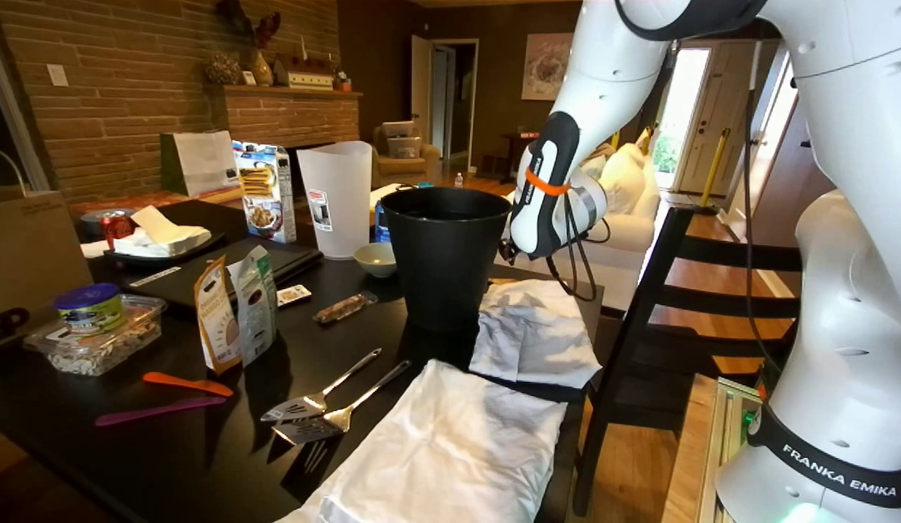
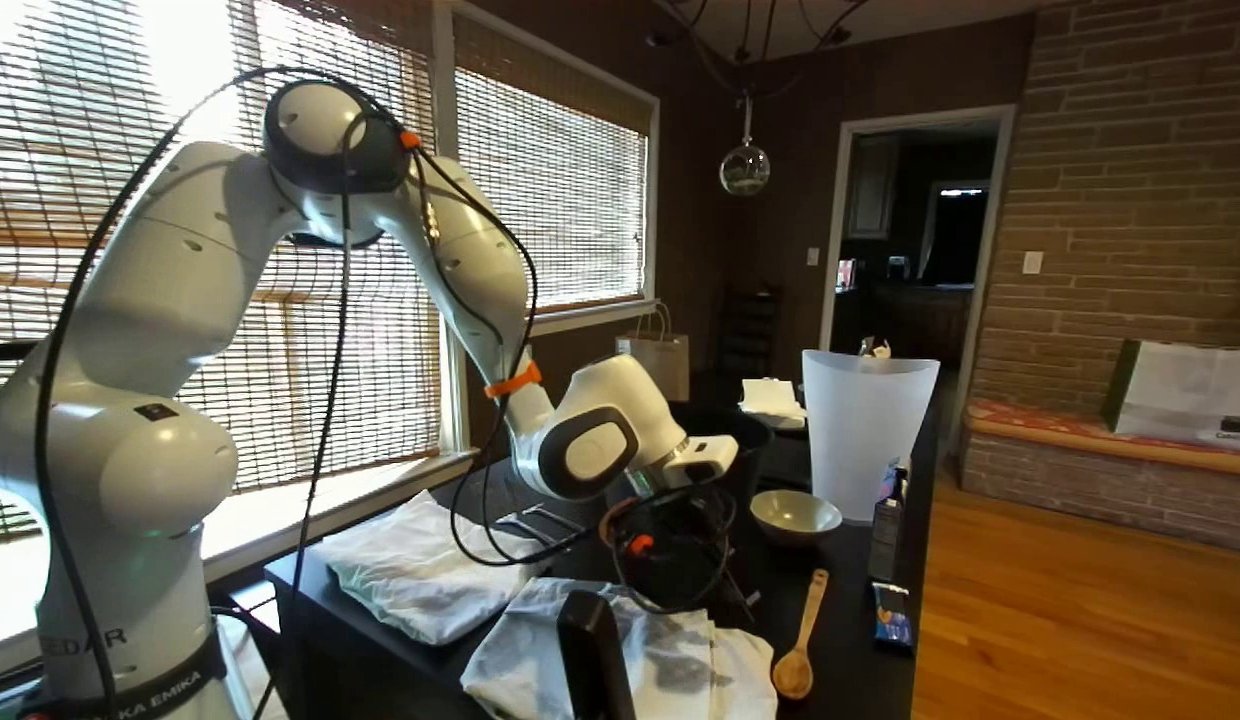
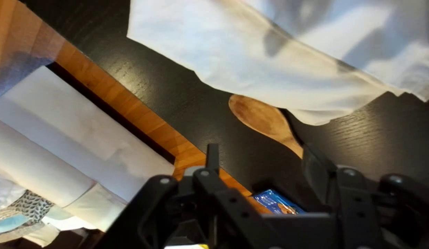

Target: Remove the white cloth from the bin and put it on the table.

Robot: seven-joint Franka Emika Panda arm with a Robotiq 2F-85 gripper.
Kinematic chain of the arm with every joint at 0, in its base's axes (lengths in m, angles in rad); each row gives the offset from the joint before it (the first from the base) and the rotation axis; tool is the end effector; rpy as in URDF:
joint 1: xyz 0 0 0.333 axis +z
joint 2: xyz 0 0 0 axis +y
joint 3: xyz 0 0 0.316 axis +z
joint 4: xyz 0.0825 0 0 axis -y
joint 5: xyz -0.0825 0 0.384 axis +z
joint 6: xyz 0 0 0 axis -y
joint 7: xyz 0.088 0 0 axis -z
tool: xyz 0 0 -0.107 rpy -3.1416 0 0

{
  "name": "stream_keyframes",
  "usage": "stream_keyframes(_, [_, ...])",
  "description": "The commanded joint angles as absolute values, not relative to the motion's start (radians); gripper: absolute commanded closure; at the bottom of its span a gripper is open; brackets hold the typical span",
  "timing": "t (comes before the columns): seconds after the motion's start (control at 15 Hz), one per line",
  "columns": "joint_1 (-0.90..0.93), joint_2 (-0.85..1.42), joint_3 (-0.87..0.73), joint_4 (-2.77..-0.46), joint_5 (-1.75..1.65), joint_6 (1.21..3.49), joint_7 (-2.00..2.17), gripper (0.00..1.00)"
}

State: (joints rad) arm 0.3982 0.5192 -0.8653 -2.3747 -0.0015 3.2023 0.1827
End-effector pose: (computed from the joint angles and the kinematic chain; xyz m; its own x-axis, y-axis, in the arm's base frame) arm 0.4859 -0.2470 0.2344 0.8086 -0.3363 0.4827 -0.5119 -0.8066 0.2955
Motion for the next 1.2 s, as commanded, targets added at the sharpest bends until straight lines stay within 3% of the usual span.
stream_keyframes(0.0, [0.544, 0.378, -1.021, -2.374, -0.053, 2.947, 0.126, 0.04])
stream_keyframes(0.13, [0.635, 0.342, -1.122, -2.348, -0.095, 2.803, 0.122, 0.00])
stream_keyframes(0.6, [0.922, 0.145, -1.367, -2.274, -0.208, 2.377, 0.111, 0.00])
stream_keyframes(1.13, [1.158, -0.068, -1.494, -2.201, -0.210, 2.186, 0.100, 0.00])
